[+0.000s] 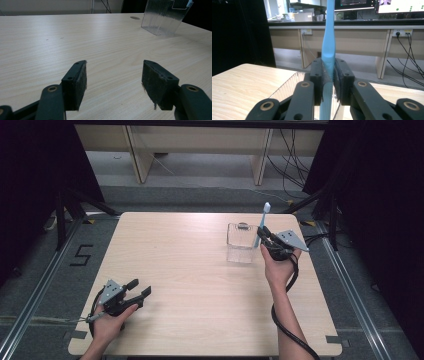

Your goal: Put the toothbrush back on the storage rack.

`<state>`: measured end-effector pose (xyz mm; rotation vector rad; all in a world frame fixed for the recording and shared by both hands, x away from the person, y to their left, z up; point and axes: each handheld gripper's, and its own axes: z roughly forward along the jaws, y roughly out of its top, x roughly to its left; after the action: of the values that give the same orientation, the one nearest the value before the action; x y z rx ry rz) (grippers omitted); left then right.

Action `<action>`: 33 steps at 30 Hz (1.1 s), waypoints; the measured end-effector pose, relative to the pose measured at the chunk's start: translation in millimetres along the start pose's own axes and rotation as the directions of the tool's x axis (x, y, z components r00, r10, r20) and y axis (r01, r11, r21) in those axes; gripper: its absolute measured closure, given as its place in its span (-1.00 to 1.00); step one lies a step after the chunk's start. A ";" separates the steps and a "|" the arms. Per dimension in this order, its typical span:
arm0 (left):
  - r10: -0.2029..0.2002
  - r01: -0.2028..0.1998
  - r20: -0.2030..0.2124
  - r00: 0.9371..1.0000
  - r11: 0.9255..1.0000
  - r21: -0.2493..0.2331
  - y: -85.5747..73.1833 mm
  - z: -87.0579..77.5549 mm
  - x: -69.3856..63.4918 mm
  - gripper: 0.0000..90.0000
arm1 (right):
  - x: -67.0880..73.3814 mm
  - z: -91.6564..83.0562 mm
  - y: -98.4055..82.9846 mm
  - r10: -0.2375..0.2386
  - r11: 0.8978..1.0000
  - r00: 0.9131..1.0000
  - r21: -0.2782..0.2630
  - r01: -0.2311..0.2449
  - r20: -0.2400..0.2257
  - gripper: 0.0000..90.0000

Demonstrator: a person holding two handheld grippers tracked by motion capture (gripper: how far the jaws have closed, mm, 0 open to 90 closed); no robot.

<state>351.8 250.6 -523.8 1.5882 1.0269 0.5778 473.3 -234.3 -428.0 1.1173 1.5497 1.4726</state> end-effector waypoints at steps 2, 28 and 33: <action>0.000 0.000 -0.001 1.000 1.000 0.002 0.0 0.0 0.0 -0.20 | -1.0 -1.2 -0.7 -0.007 1.000 1.000 0.016 0.007 -0.004 0.75; 0.001 -0.001 0.000 1.000 1.000 0.001 0.0 0.1 -0.2 -0.20 | 2.2 -3.2 -11.0 -0.029 0.999 1.000 0.040 0.029 0.006 0.75; 0.002 -0.002 0.000 1.000 1.000 0.000 0.0 0.1 -0.2 -0.20 | 2.9 -3.4 -13.9 -0.037 0.998 0.999 0.048 0.036 0.006 0.75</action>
<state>351.7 250.4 -523.8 1.5892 1.0257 0.5789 467.5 -232.6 -441.3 1.1148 1.5997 1.4126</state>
